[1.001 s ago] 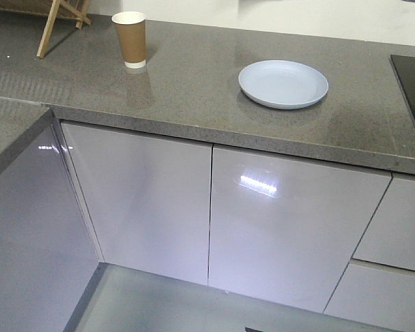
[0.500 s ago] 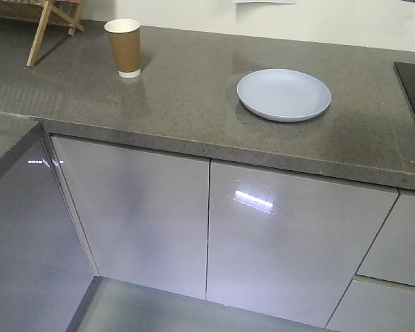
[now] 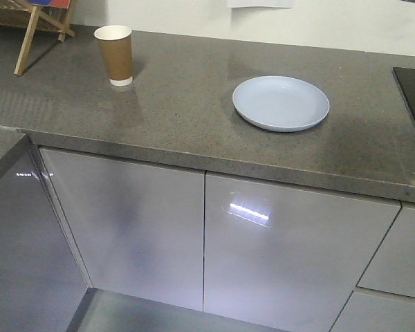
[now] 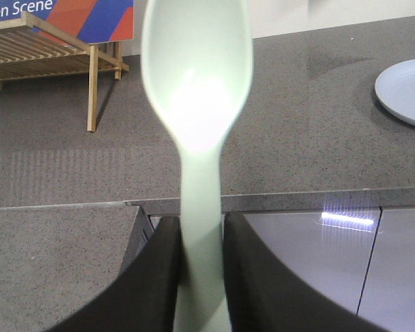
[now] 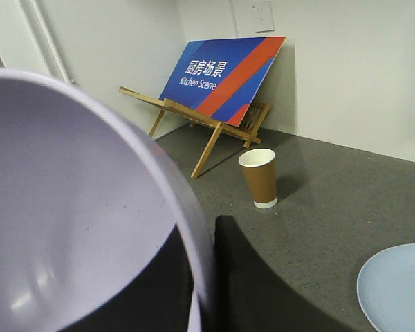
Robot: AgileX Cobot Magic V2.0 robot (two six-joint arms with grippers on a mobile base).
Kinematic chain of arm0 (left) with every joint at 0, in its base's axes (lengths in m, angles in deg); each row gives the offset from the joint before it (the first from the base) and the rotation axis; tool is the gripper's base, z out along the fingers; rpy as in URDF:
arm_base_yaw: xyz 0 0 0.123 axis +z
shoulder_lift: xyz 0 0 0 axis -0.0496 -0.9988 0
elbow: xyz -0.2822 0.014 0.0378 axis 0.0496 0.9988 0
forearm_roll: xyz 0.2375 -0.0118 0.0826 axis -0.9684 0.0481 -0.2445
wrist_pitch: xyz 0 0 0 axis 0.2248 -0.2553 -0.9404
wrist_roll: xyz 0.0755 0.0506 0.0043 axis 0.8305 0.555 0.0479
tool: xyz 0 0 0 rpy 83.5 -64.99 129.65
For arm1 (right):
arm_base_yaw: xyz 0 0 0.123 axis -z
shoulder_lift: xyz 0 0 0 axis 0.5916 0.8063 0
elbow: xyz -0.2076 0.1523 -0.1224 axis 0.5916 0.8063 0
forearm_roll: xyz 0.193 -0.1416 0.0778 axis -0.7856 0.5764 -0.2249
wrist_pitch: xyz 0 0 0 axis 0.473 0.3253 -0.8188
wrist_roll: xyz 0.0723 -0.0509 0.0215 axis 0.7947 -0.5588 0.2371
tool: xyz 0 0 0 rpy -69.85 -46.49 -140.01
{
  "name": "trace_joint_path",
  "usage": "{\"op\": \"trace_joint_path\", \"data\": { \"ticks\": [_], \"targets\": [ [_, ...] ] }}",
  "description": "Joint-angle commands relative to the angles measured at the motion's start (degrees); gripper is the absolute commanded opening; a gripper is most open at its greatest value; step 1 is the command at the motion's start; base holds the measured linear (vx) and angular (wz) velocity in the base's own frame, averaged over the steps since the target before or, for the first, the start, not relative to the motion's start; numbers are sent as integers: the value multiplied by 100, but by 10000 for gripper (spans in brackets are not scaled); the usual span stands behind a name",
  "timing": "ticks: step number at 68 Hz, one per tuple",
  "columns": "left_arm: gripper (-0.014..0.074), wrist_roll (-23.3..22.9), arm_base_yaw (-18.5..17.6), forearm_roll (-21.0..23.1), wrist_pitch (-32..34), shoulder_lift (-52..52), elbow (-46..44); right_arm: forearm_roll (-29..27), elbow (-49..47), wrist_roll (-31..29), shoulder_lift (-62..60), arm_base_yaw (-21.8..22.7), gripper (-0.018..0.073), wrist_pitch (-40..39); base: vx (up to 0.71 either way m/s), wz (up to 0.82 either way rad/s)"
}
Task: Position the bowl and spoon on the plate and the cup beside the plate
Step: 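Drive up to the counter in front of the pale blue plate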
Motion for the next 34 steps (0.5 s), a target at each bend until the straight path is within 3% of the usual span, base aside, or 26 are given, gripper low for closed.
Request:
{"op": "trace_joint_path", "data": {
  "ticks": [1,34],
  "targets": [
    [-6,-42,0,-188,330,42,-133,-369,-140,-57,-135,9,-5,-230,8,-1],
    [-6,-42,0,-188,330,42,-133,-369,-140,-57,-135,9,-5,-230,6,-3]
  ]
}}
